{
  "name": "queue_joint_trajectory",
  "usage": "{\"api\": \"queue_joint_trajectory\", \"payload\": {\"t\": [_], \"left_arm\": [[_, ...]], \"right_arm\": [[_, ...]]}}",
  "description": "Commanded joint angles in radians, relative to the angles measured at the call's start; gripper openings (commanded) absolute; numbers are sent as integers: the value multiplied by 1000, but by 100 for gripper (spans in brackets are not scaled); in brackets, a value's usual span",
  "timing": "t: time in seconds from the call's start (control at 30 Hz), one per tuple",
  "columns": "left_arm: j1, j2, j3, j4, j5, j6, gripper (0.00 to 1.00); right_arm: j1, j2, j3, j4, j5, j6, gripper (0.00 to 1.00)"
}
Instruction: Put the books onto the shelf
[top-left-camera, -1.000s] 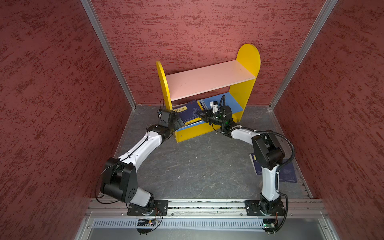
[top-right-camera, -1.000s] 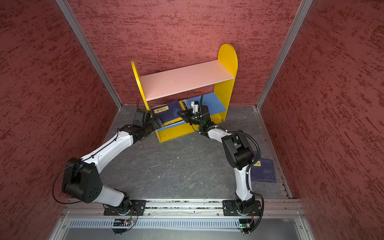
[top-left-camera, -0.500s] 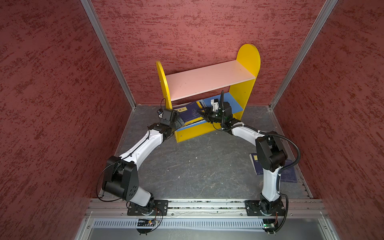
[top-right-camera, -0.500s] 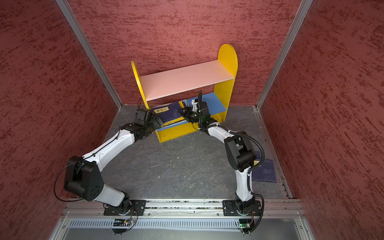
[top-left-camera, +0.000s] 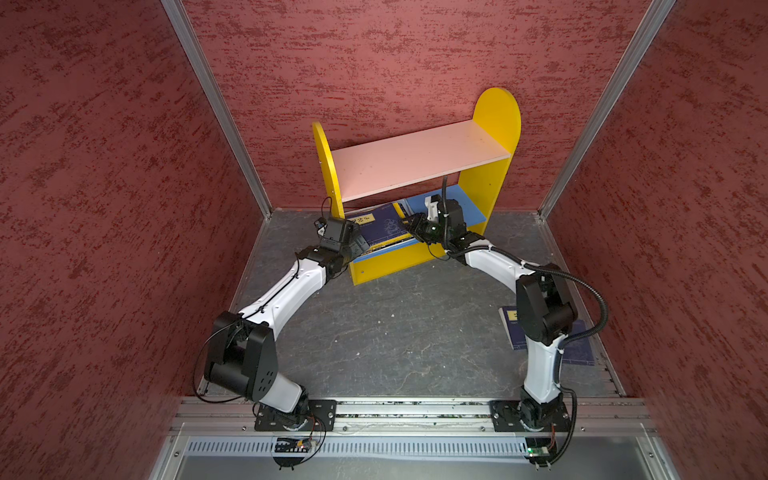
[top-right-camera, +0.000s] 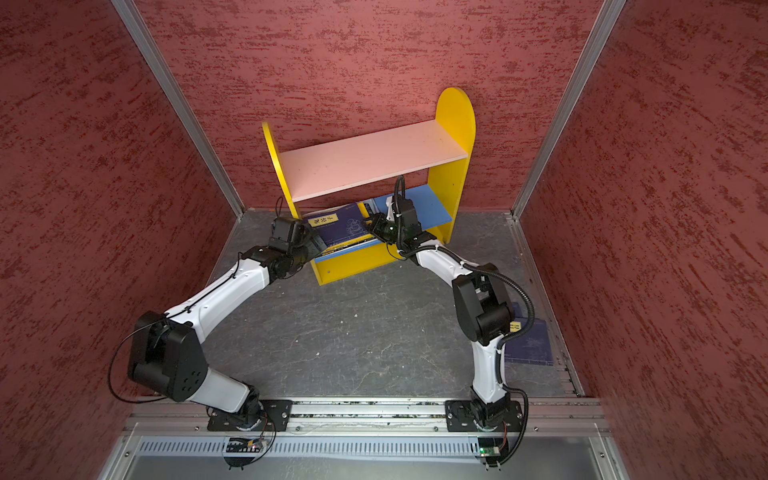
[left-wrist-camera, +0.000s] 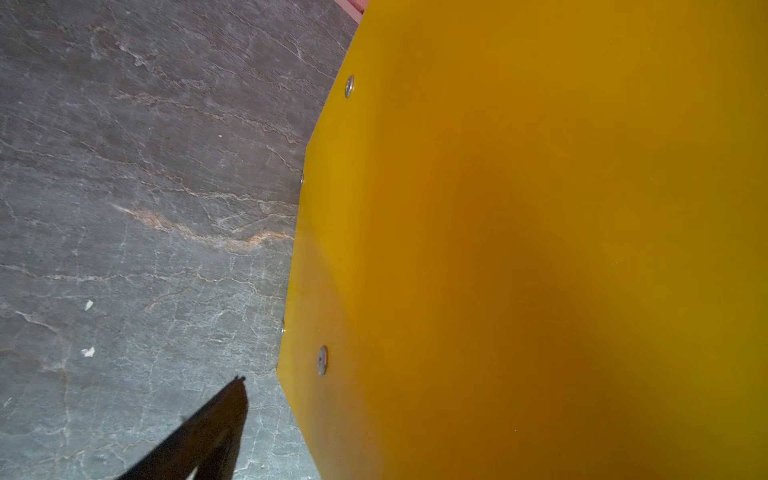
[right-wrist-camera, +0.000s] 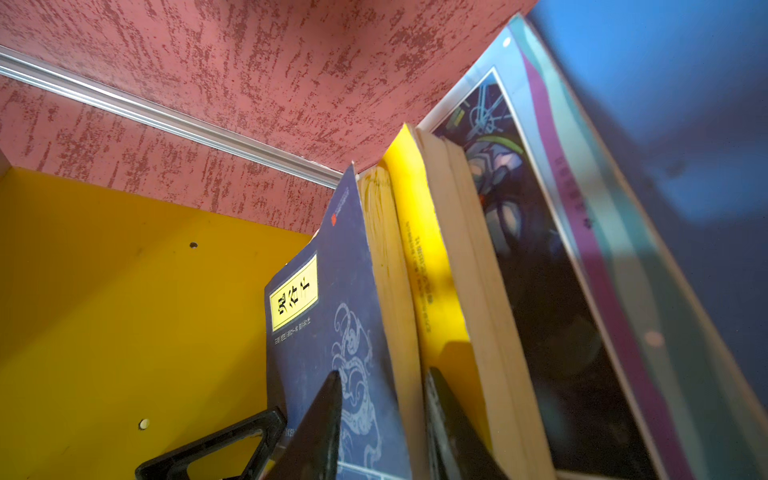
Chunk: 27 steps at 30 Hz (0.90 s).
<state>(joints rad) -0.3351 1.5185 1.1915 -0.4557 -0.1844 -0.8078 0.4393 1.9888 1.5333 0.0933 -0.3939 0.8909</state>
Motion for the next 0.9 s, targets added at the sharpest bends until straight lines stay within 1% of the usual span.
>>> {"api": "queue_joint_trajectory", "payload": {"t": [0.0,0.13,0.33,0.4,0.47,0.57,0.63,0.7,0.77,0.87], "left_arm": [[0,17,-7,-61,-8,15,99],[2,12,-7,-58,-6,19,100],[7,-8,-6,-21,23,43,99],[8,-31,-20,29,46,57,99],[20,-51,-27,79,93,64,99],[30,-74,-20,117,123,76,99],[31,-92,-22,145,137,86,99],[36,-116,-36,191,177,96,99],[39,-136,-52,239,226,101,99],[37,-171,-83,308,284,112,99]], "right_arm": [[-2,-46,31,-75,51,-61,34],[2,-43,34,-100,64,-82,32],[2,-53,36,-100,89,-93,32],[3,-62,47,-98,89,-107,33],[1,-74,58,-98,90,-124,33],[2,-96,59,-102,94,-142,35],[2,-112,55,-107,101,-153,39],[1,-131,43,-102,98,-162,49],[0,-155,31,-98,94,-179,56],[-1,-206,-3,-99,123,-199,63]]}}
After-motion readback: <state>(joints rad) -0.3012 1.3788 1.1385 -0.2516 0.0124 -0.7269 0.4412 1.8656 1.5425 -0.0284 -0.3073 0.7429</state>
